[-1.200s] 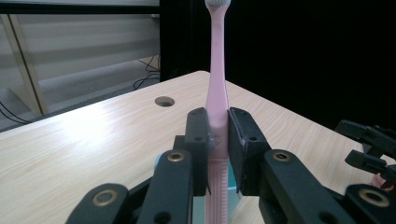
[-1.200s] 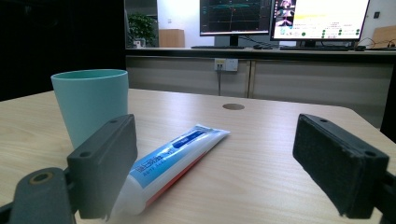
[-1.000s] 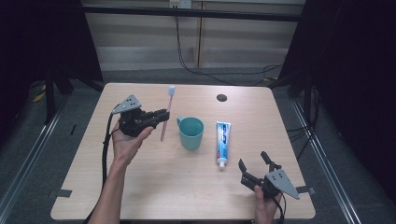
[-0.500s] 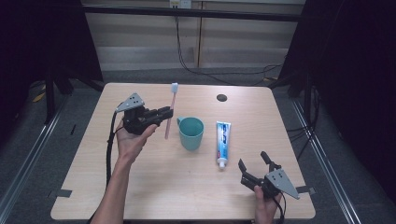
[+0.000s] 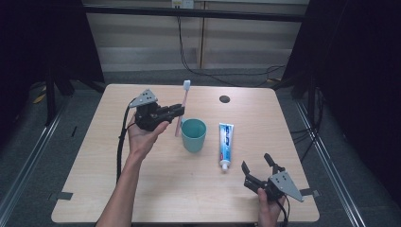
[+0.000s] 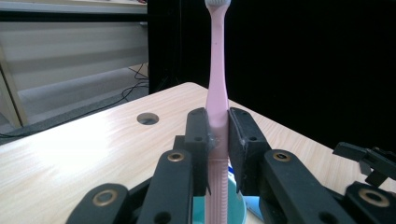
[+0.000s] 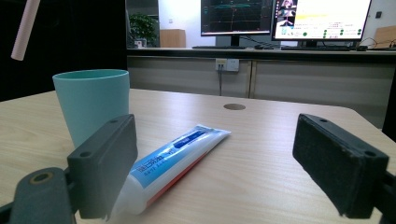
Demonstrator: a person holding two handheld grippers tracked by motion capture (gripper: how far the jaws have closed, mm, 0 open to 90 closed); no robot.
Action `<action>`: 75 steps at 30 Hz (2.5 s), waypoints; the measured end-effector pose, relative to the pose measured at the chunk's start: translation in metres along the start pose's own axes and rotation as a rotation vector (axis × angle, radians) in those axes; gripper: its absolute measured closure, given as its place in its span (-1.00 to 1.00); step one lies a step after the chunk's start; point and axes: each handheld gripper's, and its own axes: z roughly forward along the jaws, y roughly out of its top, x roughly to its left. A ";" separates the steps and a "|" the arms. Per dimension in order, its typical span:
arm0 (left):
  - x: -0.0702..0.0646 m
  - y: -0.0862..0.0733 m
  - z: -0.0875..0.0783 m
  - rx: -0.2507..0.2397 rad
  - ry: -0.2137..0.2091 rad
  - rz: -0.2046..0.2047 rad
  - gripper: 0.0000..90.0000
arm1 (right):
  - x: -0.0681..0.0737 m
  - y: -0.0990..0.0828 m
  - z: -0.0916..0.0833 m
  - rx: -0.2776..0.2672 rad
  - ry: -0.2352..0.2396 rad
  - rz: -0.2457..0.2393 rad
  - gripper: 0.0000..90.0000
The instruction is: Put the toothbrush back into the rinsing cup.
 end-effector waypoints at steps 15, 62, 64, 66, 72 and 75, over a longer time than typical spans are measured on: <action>-0.001 -0.003 0.043 0.027 -0.004 0.004 0.75 | 0.000 0.000 0.001 -0.001 0.007 -0.001 -0.71; 0.017 -0.066 0.034 0.113 0.009 -0.030 0.75 | 0.000 0.000 0.001 0.001 0.008 -0.007 -0.71; 0.017 -0.067 0.034 0.113 0.002 -0.036 0.75 | 0.000 0.000 0.001 0.005 0.012 -0.005 -0.71; 0.018 -0.068 0.034 0.119 0.007 -0.035 0.74 | 0.000 0.000 0.001 0.005 0.012 -0.006 -0.71; 0.022 -0.068 0.031 0.105 0.001 -0.056 0.61 | 0.000 0.000 0.001 0.003 0.010 -0.006 -0.71; 0.024 -0.069 0.025 0.098 -0.009 -0.060 0.51 | 0.000 0.000 0.001 0.006 0.011 -0.004 -0.71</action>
